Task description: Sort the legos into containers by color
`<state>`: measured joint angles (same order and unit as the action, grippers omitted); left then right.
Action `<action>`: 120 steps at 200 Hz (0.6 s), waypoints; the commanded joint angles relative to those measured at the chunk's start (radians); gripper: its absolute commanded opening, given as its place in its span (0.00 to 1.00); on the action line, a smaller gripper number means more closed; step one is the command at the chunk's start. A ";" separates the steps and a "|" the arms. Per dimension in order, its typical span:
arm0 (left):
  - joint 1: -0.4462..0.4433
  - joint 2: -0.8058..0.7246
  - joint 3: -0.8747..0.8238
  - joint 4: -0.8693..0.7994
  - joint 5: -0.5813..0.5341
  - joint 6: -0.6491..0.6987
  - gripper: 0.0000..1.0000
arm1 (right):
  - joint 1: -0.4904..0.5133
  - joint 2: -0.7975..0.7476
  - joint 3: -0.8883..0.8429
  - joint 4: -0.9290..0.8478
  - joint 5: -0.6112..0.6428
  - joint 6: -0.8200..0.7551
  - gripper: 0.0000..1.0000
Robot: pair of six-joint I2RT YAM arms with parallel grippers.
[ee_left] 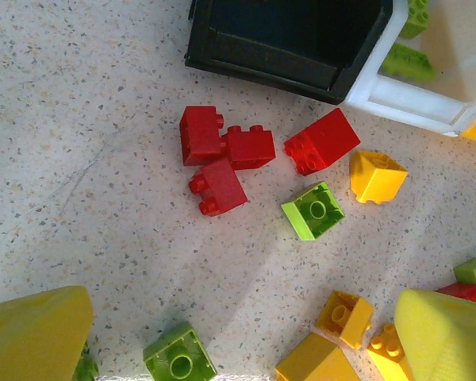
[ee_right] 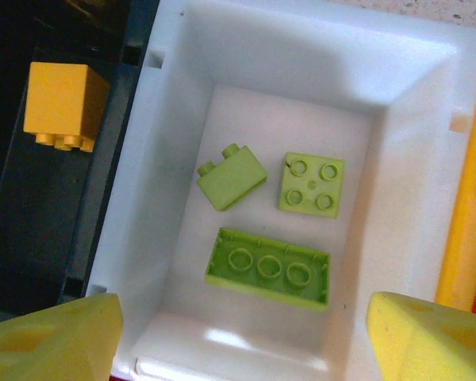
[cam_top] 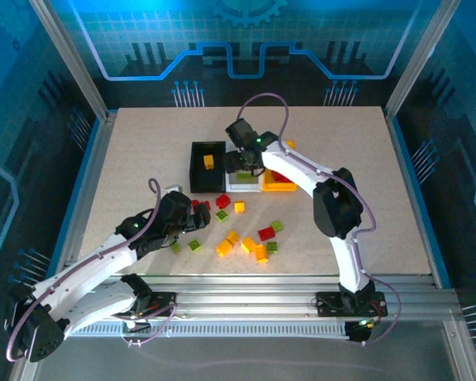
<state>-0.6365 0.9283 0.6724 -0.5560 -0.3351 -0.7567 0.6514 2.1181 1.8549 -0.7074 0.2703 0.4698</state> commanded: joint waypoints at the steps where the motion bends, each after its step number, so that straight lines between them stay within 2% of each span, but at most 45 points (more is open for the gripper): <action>1: 0.008 0.001 0.034 -0.027 0.016 0.025 0.99 | -0.006 -0.159 -0.109 0.031 -0.046 0.017 0.79; 48: 0.013 0.013 0.030 -0.014 0.025 0.022 0.99 | 0.016 -0.477 -0.563 0.076 -0.097 0.064 0.59; 82: 0.021 0.036 0.032 0.000 0.039 0.023 0.99 | 0.028 -0.597 -0.811 0.027 -0.108 0.115 0.57; 99: 0.021 0.047 0.034 0.004 0.038 0.021 0.99 | 0.034 -0.600 -0.872 0.024 -0.104 0.137 0.59; 120: 0.023 0.046 0.031 0.014 0.042 0.014 0.99 | 0.037 -0.592 -0.913 0.049 -0.104 0.154 0.56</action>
<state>-0.6224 0.9707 0.6727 -0.5522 -0.3141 -0.7567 0.6735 1.5299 0.9852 -0.6731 0.1741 0.5705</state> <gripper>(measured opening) 0.989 0.590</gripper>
